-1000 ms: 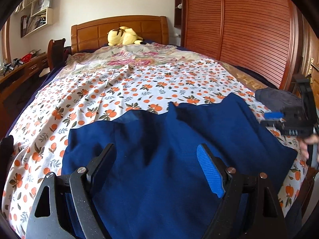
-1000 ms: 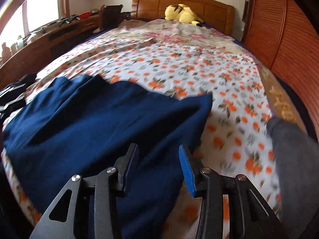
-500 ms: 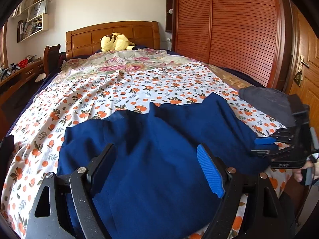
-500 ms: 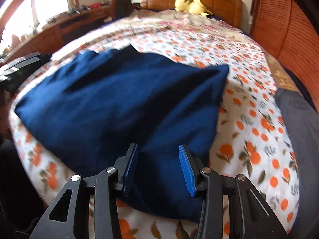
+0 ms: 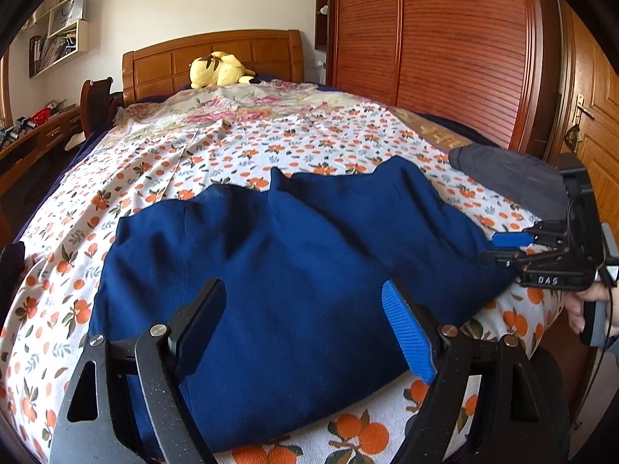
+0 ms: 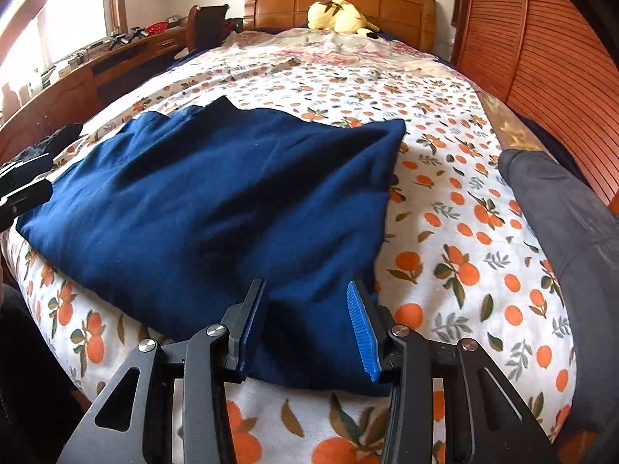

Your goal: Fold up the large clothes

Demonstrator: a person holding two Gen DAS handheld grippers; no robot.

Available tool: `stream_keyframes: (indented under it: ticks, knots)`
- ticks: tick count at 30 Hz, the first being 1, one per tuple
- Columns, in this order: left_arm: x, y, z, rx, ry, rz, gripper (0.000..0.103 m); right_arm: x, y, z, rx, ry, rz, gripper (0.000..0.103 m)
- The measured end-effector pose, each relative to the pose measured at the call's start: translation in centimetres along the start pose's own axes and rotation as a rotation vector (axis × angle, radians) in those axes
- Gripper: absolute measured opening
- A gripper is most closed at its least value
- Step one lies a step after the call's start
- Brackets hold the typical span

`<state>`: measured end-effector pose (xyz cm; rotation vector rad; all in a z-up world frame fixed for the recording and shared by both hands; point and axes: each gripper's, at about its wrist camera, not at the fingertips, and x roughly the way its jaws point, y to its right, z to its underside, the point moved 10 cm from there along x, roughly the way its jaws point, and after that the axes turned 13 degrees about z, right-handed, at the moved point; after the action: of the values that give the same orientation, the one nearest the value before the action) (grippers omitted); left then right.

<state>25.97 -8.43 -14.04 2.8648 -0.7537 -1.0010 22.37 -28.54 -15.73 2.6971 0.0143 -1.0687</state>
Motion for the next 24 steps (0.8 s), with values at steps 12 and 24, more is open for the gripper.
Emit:
stream_keyframes:
  ticks: [12,24]
  knots:
    - [1.4,-0.2,3.0,-0.029,-0.082,-0.024,0.083,1.1,-0.2,0.9,0.061,-0.068,-0.07,0.068]
    - [2.6,-0.6,4.6,-0.042,-0.147,-0.04,0.083,0.7,-0.8,0.4,0.101,-0.023,-0.221,0.019]
